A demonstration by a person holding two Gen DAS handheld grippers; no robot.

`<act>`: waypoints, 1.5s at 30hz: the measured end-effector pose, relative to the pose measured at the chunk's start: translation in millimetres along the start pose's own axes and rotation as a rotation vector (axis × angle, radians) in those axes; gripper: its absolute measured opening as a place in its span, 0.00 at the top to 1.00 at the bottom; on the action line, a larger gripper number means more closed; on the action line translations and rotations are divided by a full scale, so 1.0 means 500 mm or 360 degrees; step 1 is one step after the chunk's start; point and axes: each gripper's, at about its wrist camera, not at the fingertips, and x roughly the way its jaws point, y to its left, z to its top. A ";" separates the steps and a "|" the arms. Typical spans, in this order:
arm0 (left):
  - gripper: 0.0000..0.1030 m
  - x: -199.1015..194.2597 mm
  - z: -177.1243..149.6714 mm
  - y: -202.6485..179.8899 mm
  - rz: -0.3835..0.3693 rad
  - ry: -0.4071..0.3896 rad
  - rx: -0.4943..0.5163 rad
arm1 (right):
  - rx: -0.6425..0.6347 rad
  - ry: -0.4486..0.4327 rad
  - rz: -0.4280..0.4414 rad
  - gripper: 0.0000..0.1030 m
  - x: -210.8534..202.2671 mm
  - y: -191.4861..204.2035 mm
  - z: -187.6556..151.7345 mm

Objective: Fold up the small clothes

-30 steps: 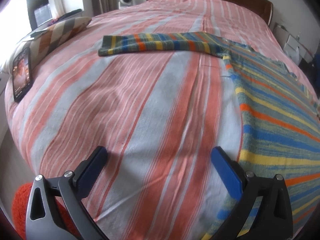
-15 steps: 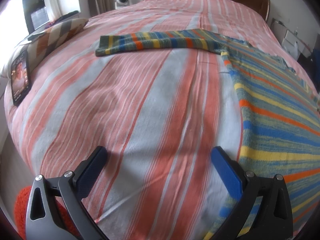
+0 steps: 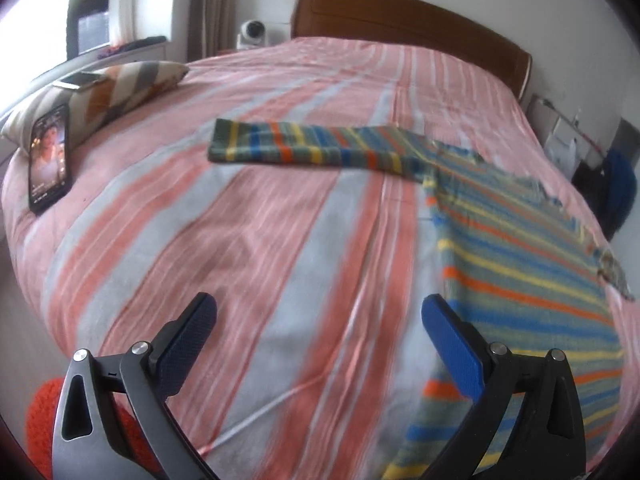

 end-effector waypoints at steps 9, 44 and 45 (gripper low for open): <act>0.01 0.006 -0.002 0.000 0.0052 -0.0012 0.0004 | 0.0709 0.0275 0.0394 0.18 0.167 -0.242 0.206; 0.01 0.052 -0.005 -0.003 0.0071 0.0099 0.0010 | -0.0151 0.0164 0.0819 0.83 0.256 0.419 0.461; 0.01 0.051 -0.004 -0.001 0.0071 0.0096 0.0001 | -0.0156 0.0230 0.0879 0.70 0.282 0.461 0.445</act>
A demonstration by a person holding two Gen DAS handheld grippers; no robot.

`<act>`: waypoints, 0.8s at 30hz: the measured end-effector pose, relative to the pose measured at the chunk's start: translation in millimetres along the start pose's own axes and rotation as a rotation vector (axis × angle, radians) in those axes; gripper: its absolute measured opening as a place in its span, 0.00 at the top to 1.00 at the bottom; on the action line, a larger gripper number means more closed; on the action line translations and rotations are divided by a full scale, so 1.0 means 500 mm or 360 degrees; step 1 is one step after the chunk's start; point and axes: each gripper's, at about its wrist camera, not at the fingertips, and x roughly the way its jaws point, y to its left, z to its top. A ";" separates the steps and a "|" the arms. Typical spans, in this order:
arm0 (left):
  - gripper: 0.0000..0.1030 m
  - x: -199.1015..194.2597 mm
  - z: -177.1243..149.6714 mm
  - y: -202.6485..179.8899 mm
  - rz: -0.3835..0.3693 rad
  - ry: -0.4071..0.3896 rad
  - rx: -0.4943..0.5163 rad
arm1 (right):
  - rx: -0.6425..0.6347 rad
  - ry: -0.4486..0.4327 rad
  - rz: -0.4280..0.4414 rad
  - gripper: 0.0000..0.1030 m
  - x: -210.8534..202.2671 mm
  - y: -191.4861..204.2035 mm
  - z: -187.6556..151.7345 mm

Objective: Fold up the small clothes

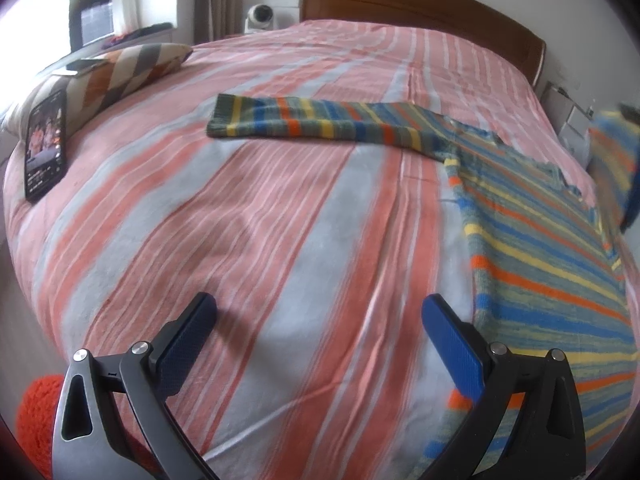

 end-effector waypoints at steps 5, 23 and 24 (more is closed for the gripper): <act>0.01 -0.004 0.002 0.012 -0.0016 -0.0008 -0.0040 | 0.0150 0.0156 0.0184 0.23 0.100 0.022 -0.064; 0.01 0.018 -0.008 -0.030 0.0088 0.0015 0.0119 | 0.0081 -0.0008 -0.0652 0.23 -0.250 -0.253 -0.430; 0.01 0.019 -0.009 -0.032 0.0094 0.0012 0.0128 | 0.0078 -0.0036 -0.0683 0.23 -0.263 -0.256 -0.442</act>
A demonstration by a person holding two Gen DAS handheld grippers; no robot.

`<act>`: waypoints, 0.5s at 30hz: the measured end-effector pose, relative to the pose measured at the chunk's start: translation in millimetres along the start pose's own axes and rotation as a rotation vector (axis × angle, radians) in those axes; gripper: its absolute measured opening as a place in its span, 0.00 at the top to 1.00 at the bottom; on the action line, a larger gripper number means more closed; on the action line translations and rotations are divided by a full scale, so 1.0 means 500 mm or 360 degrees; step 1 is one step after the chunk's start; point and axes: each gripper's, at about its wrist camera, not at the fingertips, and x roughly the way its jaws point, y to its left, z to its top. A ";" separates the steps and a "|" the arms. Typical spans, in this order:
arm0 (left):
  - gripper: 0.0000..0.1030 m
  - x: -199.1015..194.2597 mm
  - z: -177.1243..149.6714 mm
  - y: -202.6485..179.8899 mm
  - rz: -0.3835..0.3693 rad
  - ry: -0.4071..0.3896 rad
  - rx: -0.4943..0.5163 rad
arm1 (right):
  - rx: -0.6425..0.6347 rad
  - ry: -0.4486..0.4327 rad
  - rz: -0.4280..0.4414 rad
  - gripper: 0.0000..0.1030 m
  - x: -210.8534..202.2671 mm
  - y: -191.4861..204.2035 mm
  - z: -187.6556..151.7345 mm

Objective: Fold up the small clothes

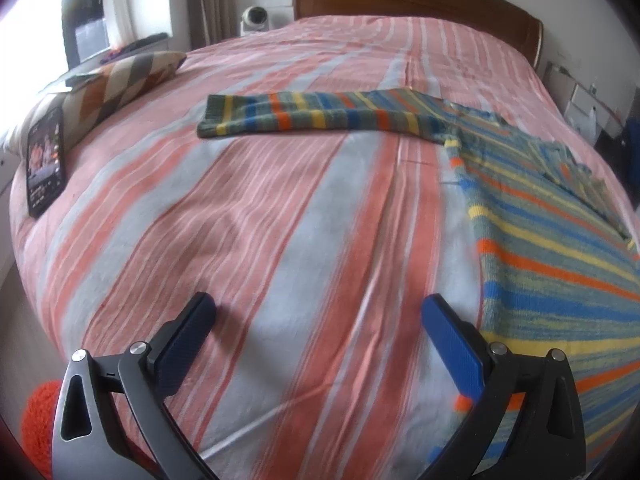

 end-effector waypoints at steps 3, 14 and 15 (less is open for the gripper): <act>0.01 0.002 -0.002 -0.001 0.0007 0.0000 0.0013 | -0.0007 -0.0045 -0.0105 0.22 -0.015 -0.024 -0.040; 0.00 0.005 -0.006 -0.001 0.0016 0.0005 0.0019 | -0.0038 -0.0019 -0.0166 0.09 0.056 -0.023 -0.087; 0.00 0.006 -0.005 -0.002 0.0015 0.0005 0.0019 | -0.0031 -0.0026 -0.0155 0.09 0.056 -0.026 -0.089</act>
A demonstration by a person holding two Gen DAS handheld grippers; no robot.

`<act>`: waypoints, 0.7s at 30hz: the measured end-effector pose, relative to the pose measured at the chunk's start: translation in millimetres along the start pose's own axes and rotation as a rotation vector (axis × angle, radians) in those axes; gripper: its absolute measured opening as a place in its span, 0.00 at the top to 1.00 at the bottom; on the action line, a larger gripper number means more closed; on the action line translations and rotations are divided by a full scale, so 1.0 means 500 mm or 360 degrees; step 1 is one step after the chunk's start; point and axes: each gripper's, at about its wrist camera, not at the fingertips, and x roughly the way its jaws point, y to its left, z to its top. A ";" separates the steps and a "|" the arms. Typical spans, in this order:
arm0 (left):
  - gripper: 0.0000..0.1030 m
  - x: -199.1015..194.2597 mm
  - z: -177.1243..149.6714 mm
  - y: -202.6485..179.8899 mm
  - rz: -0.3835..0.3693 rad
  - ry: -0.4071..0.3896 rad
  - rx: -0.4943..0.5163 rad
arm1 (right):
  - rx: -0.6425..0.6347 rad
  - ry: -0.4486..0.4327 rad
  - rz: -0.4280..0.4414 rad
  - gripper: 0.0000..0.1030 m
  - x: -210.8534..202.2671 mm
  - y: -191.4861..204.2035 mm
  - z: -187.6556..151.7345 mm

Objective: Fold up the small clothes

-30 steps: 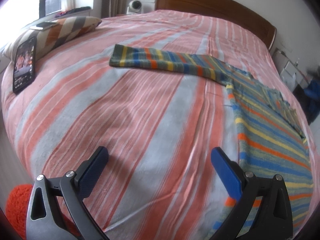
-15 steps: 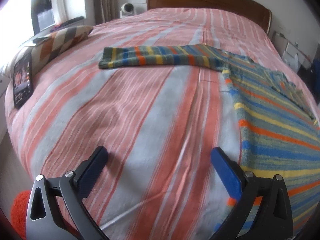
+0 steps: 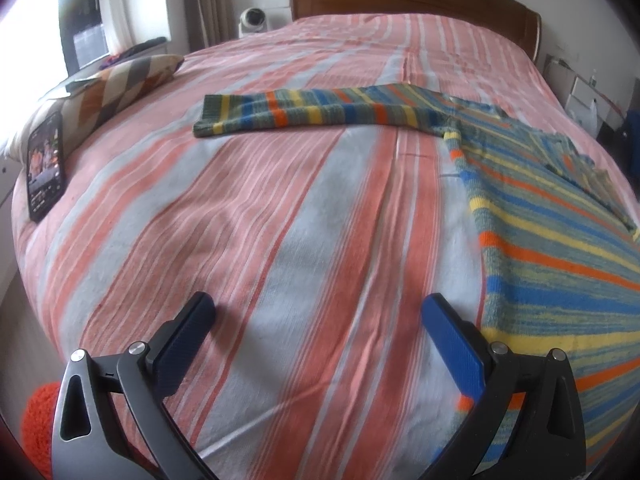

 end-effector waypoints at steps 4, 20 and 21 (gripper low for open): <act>0.00 0.000 0.000 -0.001 -0.0003 0.0001 0.0001 | -0.0004 -0.0020 0.0000 0.09 0.001 0.002 -0.005; 0.00 0.001 0.000 -0.001 0.0000 0.0000 0.0003 | -0.0010 -0.0021 -0.0005 0.09 0.002 0.004 -0.005; 0.00 0.000 0.000 -0.002 0.0000 0.0000 0.0003 | -0.0010 -0.0021 -0.0005 0.09 0.002 0.004 -0.005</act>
